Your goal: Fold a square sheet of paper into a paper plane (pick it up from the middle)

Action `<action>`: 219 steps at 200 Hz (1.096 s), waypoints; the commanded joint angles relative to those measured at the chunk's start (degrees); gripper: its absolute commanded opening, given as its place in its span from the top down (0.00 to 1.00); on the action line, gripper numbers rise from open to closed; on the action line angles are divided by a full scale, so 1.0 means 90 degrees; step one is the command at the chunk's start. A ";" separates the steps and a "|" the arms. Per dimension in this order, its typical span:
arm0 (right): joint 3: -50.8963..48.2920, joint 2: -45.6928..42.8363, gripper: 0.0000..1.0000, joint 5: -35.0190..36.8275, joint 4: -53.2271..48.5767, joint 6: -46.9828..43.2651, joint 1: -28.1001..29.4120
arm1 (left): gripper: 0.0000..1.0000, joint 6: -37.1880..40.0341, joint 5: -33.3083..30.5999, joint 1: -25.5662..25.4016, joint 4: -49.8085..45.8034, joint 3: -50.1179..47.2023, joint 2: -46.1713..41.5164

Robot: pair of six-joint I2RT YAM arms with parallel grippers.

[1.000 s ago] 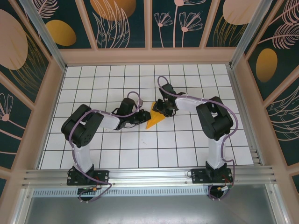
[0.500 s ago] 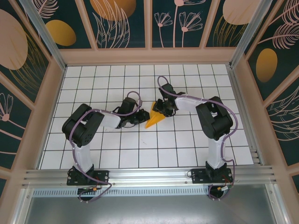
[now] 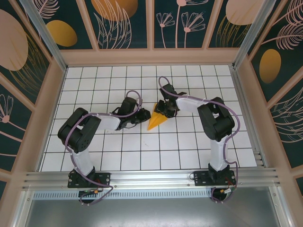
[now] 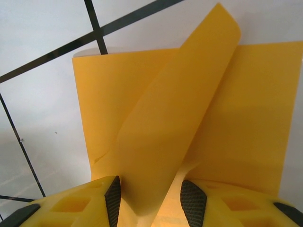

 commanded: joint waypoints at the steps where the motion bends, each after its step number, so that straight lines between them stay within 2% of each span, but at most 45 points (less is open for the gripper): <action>1: -0.0451 0.1141 0.54 0.0593 -0.0490 -0.0147 0.0045 | 0.84 -0.0049 0.0233 0.0033 0.0292 -0.0125 -0.0104; 83: -0.0394 0.1226 0.53 0.0598 -0.0537 -0.0027 0.0050 | 0.82 -0.0043 0.0895 -0.0149 0.0584 0.0030 0.0167; 175: -0.0383 0.1226 0.53 0.0571 -0.0548 -0.0021 0.0050 | 0.84 0.0060 0.0337 -0.0191 -0.0161 0.0239 0.0519; 219: -0.0373 0.1214 0.53 0.0558 -0.0542 -0.0029 0.0047 | 0.84 0.0069 0.0331 -0.0194 -0.0213 0.0246 0.0578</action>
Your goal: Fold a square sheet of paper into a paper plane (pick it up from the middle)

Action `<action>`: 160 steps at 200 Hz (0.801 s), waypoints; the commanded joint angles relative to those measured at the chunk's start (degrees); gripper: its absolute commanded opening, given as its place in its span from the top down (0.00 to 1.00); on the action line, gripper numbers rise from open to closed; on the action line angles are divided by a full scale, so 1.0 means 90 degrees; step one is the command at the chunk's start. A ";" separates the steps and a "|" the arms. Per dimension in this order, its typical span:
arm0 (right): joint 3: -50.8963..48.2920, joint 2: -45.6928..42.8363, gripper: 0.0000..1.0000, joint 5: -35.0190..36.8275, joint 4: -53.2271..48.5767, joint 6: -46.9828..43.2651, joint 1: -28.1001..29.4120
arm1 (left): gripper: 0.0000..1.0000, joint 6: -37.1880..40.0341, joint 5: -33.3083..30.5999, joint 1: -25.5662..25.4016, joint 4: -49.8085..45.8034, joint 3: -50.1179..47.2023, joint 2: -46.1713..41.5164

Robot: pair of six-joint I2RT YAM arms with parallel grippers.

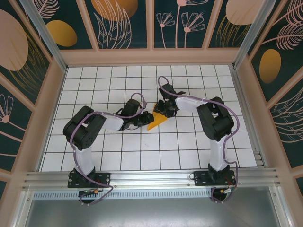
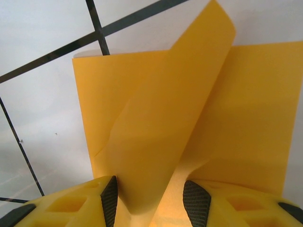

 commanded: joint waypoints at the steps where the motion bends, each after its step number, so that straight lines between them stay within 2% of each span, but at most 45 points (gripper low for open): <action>1: -0.0492 0.1146 0.53 0.0517 -0.0400 -0.0040 0.0035 | 0.84 0.0088 -0.0109 -0.0012 -0.0281 0.0118 0.0127; 71: -0.0396 0.1017 0.53 0.0409 -0.0401 -0.0152 0.0035 | 0.84 0.0023 -0.0115 -0.0008 -0.0277 0.0046 0.0143; 160: -0.0055 -0.0303 0.49 -0.0112 -0.0105 -0.0476 0.0037 | 0.85 0.0002 -0.0157 -0.0009 -0.0291 0.0016 0.0163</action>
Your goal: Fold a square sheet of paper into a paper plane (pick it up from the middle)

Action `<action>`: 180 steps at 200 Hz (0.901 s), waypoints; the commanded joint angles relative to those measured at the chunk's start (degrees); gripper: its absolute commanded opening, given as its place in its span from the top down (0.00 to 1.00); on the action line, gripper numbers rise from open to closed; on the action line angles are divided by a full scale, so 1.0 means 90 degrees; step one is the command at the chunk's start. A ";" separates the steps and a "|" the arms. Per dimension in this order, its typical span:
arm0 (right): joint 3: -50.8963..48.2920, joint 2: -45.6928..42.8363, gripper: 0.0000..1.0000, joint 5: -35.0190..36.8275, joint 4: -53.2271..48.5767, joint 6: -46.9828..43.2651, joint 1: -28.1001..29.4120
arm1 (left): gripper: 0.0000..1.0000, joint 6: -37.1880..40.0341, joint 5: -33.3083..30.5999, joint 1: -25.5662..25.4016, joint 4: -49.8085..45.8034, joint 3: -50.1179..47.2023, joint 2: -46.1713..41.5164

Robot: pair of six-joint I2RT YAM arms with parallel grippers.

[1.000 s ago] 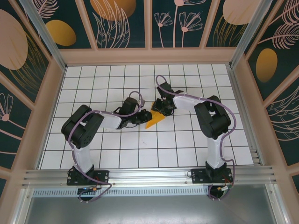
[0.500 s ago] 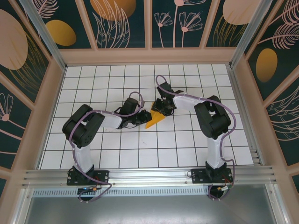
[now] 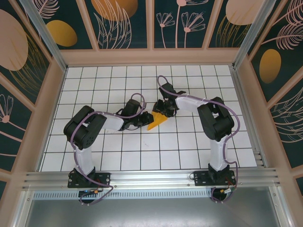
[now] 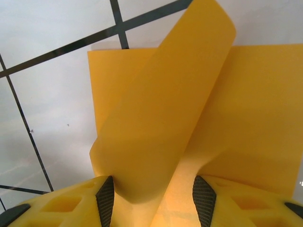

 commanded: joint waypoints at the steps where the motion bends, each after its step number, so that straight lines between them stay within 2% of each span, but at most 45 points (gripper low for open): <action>1: -0.0144 -0.0129 0.49 0.0050 -0.0055 -0.0190 0.0024 | 0.85 0.0005 -0.0118 -0.0004 -0.0240 0.0004 0.0110; 62: -0.0447 -0.0282 0.56 0.0020 0.0104 -0.0163 0.0021 | 0.85 0.0024 -0.0135 -0.0006 -0.0280 -0.0001 0.0075; 78: -0.0485 -0.0265 0.62 0.0021 0.0145 -0.0186 0.0018 | 0.85 0.0025 -0.0141 -0.0004 -0.0290 0.0008 0.0079; 134: -0.0597 0.0019 0.66 0.0209 0.0093 -0.0256 0.0028 | 0.85 0.0026 -0.0141 -0.0007 -0.0314 0.0059 -0.0043; 180: -0.0643 0.0359 0.67 0.0528 -0.0050 -0.0293 0.0070 | 0.78 -0.0319 -0.0215 0.0091 0.0179 -0.0088 -0.0657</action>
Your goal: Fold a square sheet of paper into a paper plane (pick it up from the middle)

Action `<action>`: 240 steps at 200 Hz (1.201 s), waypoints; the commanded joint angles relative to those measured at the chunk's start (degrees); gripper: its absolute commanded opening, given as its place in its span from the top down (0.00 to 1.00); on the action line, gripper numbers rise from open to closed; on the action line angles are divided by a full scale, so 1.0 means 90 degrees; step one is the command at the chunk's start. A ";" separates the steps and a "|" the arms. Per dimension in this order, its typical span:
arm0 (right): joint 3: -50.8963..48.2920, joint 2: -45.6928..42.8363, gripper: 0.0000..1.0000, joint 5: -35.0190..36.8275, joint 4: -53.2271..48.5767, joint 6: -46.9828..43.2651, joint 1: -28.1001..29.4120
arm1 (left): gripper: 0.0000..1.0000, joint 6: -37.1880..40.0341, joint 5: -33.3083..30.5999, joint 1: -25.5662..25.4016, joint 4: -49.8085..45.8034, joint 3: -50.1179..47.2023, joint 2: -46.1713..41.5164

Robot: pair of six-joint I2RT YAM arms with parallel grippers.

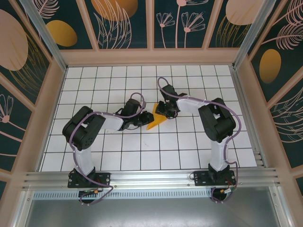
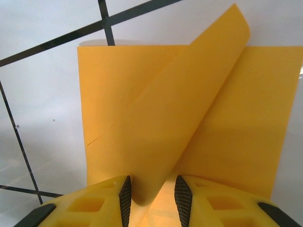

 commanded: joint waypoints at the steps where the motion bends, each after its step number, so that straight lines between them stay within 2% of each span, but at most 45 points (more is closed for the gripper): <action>1: -0.0253 0.0506 0.67 0.0349 -0.0359 -0.0115 0.0056 | 0.78 -0.0242 -0.0168 0.0084 0.0228 -0.0091 -0.0480; 58: -0.0365 0.0630 0.64 0.0169 -0.0112 -0.0200 0.0084 | 0.79 -0.0265 -0.0203 0.0090 0.0201 -0.0105 -0.0408; 175: -0.0108 0.1023 0.57 0.0263 -0.0519 0.0139 0.0049 | 0.80 -0.0069 0.0172 -0.0135 0.0083 0.0090 -0.0230; 240: -0.0045 0.1130 0.56 0.0213 -0.0598 0.0163 0.0045 | 0.82 -0.0027 -0.0049 -0.0181 -0.0214 0.0236 0.0008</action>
